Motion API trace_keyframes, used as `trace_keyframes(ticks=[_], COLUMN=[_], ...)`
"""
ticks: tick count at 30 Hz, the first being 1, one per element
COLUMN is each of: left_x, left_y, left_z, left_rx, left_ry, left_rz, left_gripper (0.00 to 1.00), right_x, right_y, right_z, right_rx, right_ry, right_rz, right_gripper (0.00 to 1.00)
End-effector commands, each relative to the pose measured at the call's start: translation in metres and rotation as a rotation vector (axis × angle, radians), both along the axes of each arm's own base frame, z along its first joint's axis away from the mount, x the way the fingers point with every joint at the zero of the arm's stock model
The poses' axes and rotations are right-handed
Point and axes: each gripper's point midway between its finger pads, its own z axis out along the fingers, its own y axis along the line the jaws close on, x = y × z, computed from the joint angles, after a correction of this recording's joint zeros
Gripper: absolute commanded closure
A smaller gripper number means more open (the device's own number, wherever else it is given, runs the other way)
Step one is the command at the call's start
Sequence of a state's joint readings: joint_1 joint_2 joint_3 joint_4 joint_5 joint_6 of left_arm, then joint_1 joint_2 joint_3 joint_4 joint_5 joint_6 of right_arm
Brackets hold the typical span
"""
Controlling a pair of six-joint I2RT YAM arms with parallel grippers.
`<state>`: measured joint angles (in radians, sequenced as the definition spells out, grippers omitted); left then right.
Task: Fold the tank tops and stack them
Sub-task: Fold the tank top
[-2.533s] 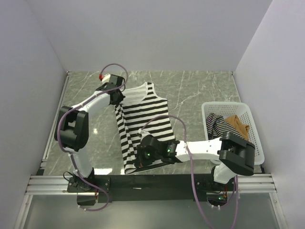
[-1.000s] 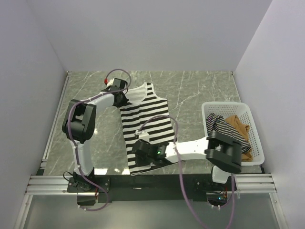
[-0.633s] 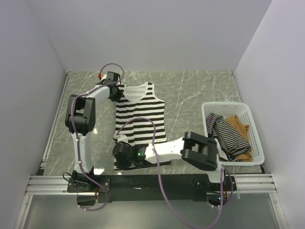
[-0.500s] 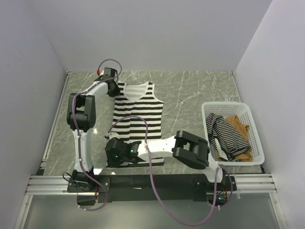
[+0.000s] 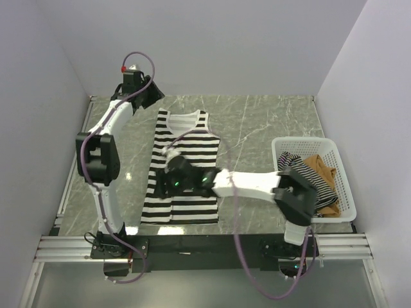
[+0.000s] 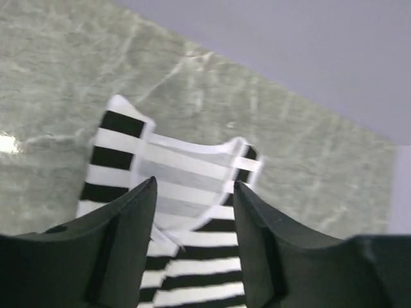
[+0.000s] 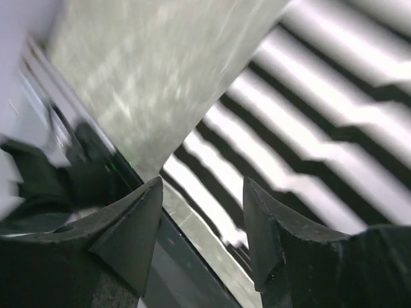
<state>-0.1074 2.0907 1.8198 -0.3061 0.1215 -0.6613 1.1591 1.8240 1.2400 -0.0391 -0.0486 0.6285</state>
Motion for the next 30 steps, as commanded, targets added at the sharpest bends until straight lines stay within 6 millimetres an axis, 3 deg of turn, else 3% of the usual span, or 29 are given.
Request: trace_keyframes(ticks=[1,2,4,5,7,8,10,11,12,13,14,15,17,20,24,30], left_x=[-0.019,-0.032,-0.054,-0.061,-0.086,-0.094,-0.121,-0.128,-0.137,-0.155,-0.163,-0.171,-0.195,-0.222,-0.251,-0.290], left_y=[-0.017,-0.019,-0.032,-0.038,-0.058,-0.064,-0.088,-0.092,-0.096,-0.109,-0.115,-0.120,-0.134,-0.147,-0.158,-0.170], left_z=[0.070,0.069,0.071,0.072,0.075,0.076,0.080,0.078,0.079,0.077,0.077,0.075,0.067,0.053,0.035,0.012], left_rx=[-0.119,-0.130,-0.162,-0.166,-0.174,-0.176,-0.182,-0.170,-0.167,-0.167,-0.169,-0.170,-0.164,-0.155,-0.156,-0.154], left_ry=[-0.144,-0.139,-0.133,-0.137,-0.143,-0.147,-0.156,-0.149,-0.146,-0.143,-0.143,-0.137,-0.122,-0.093,-0.064,-0.020], left_rz=[-0.011,-0.006,-0.006,-0.014,-0.038,-0.050,-0.104,-0.109,-0.117,-0.160,-0.180,-0.195,-0.242,-0.285,-0.321,-0.359], left_gripper=[0.45,0.47,0.50,0.51,0.53,0.54,0.58,0.61,0.62,0.63,0.63,0.63,0.63,0.64,0.65,0.65], right_x=[0.067,0.101,0.126,0.152,0.177,0.183,0.215,0.220,0.238,0.245,0.249,0.260,0.272,0.280,0.294,0.299], right_y=[-0.072,-0.109,-0.145,-0.177,-0.201,-0.208,-0.229,-0.234,-0.240,-0.243,-0.246,-0.245,-0.246,-0.242,-0.237,-0.238], right_z=[0.040,0.035,0.027,0.018,0.014,-0.004,-0.002,-0.018,-0.010,-0.013,-0.029,-0.025,-0.035,-0.050,-0.055,-0.074], right_rx=[-0.003,-0.039,-0.088,-0.130,-0.167,-0.208,-0.218,-0.254,-0.237,-0.248,-0.281,-0.277,-0.289,-0.302,-0.295,-0.342], right_ry=[-0.042,-0.027,-0.017,0.002,-0.003,0.042,0.045,0.078,0.070,0.073,0.101,0.091,0.106,0.126,0.121,0.141], right_rz=[-0.260,-0.369,-0.452,-0.537,-0.602,-0.605,-0.665,-0.674,-0.699,-0.702,-0.705,-0.715,-0.718,-0.716,-0.731,-0.743], right_gripper=[0.41,0.41,0.42,0.43,0.44,0.44,0.46,0.47,0.47,0.48,0.48,0.48,0.48,0.48,0.49,0.57])
